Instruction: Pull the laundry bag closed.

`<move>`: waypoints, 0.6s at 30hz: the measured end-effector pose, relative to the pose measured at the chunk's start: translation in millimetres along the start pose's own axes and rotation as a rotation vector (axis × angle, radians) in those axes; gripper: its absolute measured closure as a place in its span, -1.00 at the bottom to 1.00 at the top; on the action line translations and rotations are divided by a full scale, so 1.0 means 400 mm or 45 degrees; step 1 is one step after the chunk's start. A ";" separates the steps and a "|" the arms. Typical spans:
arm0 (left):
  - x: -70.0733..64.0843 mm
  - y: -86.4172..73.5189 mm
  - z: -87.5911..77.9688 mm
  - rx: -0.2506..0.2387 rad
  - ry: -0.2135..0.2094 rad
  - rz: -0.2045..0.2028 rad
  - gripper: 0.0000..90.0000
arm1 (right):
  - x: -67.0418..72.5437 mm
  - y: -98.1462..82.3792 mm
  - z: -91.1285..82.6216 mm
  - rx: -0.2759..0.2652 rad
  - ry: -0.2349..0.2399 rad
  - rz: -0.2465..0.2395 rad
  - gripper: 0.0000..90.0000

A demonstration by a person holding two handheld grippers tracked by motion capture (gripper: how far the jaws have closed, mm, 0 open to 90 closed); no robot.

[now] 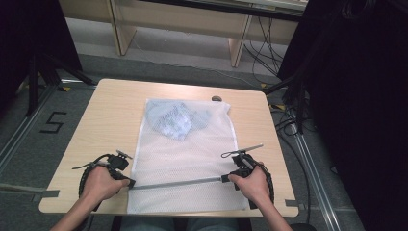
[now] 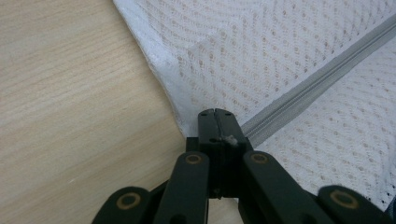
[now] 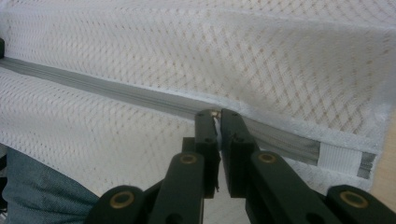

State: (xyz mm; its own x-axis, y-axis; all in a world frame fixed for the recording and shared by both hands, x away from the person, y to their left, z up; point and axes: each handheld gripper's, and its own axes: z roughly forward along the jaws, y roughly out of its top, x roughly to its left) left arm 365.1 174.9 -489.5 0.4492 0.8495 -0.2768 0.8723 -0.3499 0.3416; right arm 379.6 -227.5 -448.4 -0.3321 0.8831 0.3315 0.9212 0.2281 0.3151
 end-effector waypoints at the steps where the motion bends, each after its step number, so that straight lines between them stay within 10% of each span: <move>1: 0.000 0.000 0.000 0.000 0.000 0.000 1.00 | -0.005 0.001 -0.001 0.006 0.007 -0.003 0.93; 18: 0.000 0.000 0.000 -0.001 0.000 -0.003 1.00 | -0.032 -0.001 -0.011 -0.047 -0.004 -0.020 0.93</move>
State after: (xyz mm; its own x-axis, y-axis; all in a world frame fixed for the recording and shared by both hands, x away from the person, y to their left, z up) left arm 364.9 174.8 -489.5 0.4473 0.8501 -0.2778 0.8731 -0.3476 0.3419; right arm 382.6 -240.6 -448.9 -0.3459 0.8808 0.3232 0.9077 0.2269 0.3530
